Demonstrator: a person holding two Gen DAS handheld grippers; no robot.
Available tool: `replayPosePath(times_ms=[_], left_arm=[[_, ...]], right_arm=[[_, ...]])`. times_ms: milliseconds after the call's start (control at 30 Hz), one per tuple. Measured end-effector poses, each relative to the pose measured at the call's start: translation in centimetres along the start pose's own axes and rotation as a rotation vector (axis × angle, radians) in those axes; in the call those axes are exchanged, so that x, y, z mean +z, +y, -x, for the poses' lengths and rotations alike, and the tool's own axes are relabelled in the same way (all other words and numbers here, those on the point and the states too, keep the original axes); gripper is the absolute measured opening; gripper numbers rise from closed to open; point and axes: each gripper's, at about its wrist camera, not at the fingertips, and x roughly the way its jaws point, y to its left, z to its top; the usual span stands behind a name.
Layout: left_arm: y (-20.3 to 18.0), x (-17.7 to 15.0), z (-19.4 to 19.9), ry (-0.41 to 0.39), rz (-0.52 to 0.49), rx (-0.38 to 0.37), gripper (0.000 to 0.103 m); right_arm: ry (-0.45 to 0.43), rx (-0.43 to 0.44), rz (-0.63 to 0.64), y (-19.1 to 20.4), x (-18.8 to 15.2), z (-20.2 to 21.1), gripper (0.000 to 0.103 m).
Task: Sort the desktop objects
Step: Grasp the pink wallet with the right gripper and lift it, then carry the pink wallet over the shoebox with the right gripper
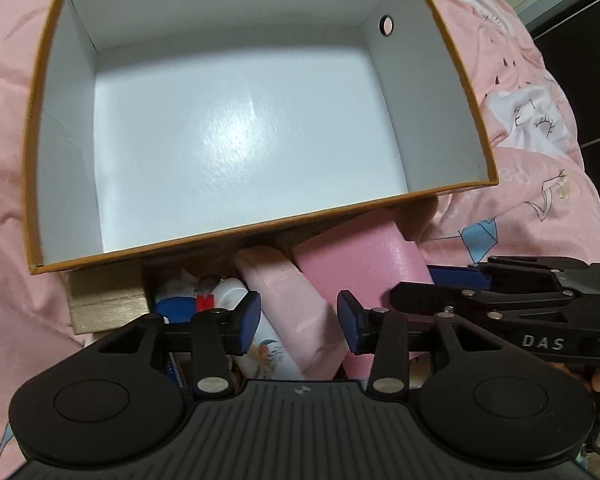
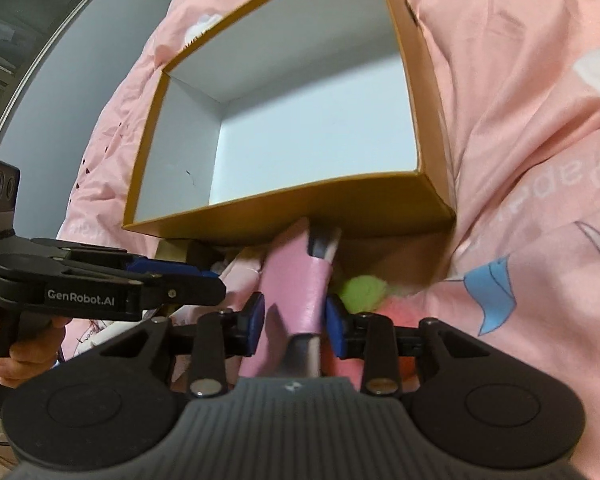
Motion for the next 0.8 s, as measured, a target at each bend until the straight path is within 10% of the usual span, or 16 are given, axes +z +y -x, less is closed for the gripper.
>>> replayPosePath(times_ms=[800], left_arm=[[-0.4,2.2,-2.0,0.179,0.055,0.125,0.049]], right_arm=[[-0.012,0.245,-0.146,-4.2,-0.4,-1.2,0.024]])
